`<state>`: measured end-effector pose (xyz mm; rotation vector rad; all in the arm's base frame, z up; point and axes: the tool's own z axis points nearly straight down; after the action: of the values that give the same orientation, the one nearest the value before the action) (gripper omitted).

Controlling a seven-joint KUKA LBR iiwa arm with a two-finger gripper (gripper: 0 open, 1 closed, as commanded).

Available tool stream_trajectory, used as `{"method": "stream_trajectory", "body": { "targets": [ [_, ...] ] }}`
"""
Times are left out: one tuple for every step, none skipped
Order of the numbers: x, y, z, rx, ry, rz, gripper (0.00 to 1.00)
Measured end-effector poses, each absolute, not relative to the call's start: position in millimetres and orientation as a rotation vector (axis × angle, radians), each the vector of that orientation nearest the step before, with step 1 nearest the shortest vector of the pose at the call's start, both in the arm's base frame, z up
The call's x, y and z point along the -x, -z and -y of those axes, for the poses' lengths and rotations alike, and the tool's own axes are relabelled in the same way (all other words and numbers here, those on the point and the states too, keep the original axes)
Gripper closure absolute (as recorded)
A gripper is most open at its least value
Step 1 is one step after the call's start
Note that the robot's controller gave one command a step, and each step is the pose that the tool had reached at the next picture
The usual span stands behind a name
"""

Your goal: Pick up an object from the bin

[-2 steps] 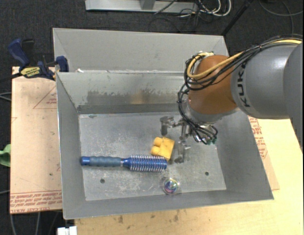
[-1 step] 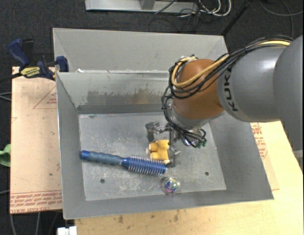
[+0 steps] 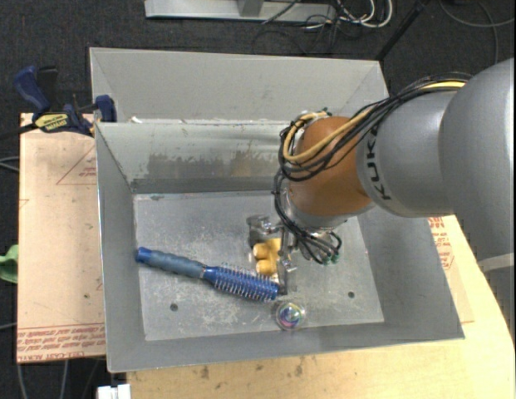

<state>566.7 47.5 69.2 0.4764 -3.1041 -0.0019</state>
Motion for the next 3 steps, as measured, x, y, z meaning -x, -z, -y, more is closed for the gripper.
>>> {"method": "stream_trajectory", "body": {
  "targets": [
    [-566.9,-69.3,-47.9,-0.479,0.001,3.105,0.00],
    [-567.0,-69.1,-48.5,-0.479,0.002,3.106,1.00],
    [-569.4,-189.0,-49.6,-0.481,0.000,3.116,1.00]
  ]
}}
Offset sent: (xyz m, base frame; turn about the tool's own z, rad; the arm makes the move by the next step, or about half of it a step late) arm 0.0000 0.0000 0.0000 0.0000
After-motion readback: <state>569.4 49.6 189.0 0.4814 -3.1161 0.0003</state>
